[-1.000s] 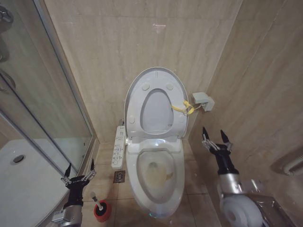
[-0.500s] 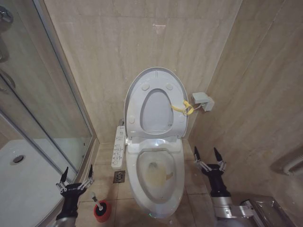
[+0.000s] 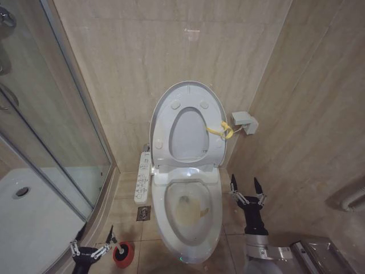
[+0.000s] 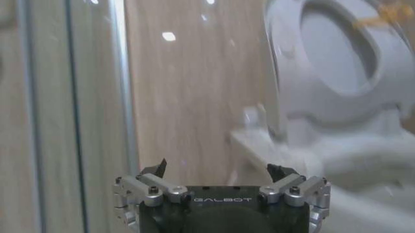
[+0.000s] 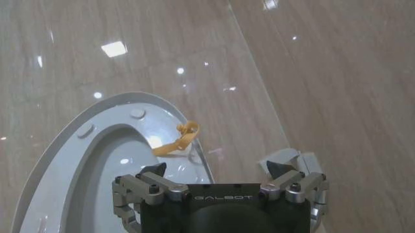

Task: Open the toilet lid, clean the toilet bowl with a toilet brush, close the toilet lid, and flush.

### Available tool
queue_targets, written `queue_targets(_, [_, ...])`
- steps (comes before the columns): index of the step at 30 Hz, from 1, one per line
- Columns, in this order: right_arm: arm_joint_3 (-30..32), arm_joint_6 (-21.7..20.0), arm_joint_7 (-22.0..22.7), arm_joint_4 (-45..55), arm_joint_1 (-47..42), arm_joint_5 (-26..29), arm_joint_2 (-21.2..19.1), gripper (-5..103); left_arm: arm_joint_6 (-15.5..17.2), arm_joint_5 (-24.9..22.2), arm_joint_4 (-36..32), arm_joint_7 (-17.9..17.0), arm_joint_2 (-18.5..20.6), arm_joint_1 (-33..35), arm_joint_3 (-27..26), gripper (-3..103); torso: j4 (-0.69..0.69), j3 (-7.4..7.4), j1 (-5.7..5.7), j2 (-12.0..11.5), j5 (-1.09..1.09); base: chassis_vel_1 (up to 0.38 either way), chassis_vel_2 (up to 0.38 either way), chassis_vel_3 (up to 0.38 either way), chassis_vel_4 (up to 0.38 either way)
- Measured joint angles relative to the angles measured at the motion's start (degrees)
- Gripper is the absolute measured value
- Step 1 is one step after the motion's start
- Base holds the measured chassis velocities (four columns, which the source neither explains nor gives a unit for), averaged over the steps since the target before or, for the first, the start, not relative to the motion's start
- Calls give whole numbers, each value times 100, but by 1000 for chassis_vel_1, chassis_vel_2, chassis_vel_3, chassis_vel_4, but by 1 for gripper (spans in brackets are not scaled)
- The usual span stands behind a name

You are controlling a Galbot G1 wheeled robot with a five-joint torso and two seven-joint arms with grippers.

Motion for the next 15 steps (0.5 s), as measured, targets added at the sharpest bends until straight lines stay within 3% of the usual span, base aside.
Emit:
queue_targets(2, [19,1,0,28,-8,11,-3,100,-9,-48,254,157,-5,-143,33,100,1,0,0,0,-1,0,0,0,0])
queue_targets(5, [33,3,1,109,-57,88,-34,100,-17,-232,1056,724,-30,-659,117,100,0,0,0,0,0,0,0,0,0])
queue_targets(6, [33,3,1,109,-57,88,-34,100,-17,-232,1056,724,-30,-659,117,100,0,0,0,0,0,0,0,0,0])
queue_targets(9, [-18,3,1,149,-63,117,-68,100,-17,-391,1818,1291,-20,-1188,167,100,1,0,0,0,0,0,0,0,0])
queue_targets(15, [-90,-6,1,149,-13,116,-53,100,-5,-506,2469,1749,-2,-1675,229,100,1,0,0,0,0,0,0,0,0])
